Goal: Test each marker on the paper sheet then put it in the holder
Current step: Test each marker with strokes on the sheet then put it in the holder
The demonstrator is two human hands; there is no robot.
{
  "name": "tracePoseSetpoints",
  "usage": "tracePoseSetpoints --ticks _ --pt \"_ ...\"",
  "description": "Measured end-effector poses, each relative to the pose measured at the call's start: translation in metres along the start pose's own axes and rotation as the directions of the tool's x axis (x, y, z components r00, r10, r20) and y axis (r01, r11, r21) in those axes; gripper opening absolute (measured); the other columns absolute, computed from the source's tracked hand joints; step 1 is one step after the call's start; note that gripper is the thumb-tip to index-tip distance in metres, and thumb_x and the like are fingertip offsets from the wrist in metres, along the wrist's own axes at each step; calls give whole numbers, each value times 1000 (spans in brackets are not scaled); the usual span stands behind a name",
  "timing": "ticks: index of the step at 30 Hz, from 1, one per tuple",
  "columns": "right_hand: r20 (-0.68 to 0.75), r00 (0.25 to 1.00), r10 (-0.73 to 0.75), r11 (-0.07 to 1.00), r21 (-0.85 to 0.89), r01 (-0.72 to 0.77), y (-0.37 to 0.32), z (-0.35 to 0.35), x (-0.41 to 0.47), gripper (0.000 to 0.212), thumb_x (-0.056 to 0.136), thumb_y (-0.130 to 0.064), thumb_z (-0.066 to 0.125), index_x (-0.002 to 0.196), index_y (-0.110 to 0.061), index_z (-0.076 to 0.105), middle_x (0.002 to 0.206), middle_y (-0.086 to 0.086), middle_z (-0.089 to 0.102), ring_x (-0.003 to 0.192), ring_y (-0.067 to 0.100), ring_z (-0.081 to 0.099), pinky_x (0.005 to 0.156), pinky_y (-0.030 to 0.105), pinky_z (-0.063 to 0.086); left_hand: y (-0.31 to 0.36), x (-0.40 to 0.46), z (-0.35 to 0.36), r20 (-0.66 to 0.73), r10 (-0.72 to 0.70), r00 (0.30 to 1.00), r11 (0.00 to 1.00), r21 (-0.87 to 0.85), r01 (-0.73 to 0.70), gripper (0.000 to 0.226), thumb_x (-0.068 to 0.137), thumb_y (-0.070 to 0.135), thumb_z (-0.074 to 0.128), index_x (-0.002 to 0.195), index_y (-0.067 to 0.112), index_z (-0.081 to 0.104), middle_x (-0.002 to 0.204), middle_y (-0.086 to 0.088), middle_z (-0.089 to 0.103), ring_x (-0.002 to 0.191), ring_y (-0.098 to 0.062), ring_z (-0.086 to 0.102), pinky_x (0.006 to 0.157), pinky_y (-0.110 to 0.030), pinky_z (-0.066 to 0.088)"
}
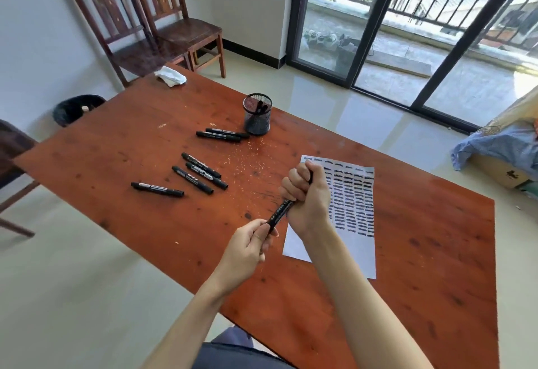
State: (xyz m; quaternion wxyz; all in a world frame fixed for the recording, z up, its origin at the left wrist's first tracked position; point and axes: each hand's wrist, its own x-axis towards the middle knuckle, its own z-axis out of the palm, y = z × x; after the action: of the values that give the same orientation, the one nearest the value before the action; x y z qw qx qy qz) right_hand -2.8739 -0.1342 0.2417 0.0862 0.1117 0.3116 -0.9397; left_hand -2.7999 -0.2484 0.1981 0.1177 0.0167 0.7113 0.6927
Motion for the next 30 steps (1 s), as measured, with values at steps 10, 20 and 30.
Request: tracePoseSetpoints --ticks 10,20,30 --pt "290 956 49 997 -73 -29 34 20 32 36 81 -17 38 46 -22 35 37 -13 29 33 3 16 33 15 22 -17 24 -56 252 -74 965 918 -360 165 30 90 32 39 84 4 49 57 6 34 49 -5 28 43 -13 29" --pt "76 991 -111 308 -945 107 75 -45 110 45 97 -41 34 71 -12 55 60 -7 48 54 3 43 55 20 33 -71 78 -86 55 -292 955 945 168 279 22 97 29 40 89 20 58 71 6 53 56 -7 54 49 -15 35" --pt "154 930 -334 133 -969 208 36 1 184 22 95 -17 50 80 -11 64 58 -7 55 46 4 43 46 18 32 -61 190 -123 -251 -174 952 888 378 262 47 95 20 44 141 17 32 120 -2 44 98 -19 56 88 -34 51"
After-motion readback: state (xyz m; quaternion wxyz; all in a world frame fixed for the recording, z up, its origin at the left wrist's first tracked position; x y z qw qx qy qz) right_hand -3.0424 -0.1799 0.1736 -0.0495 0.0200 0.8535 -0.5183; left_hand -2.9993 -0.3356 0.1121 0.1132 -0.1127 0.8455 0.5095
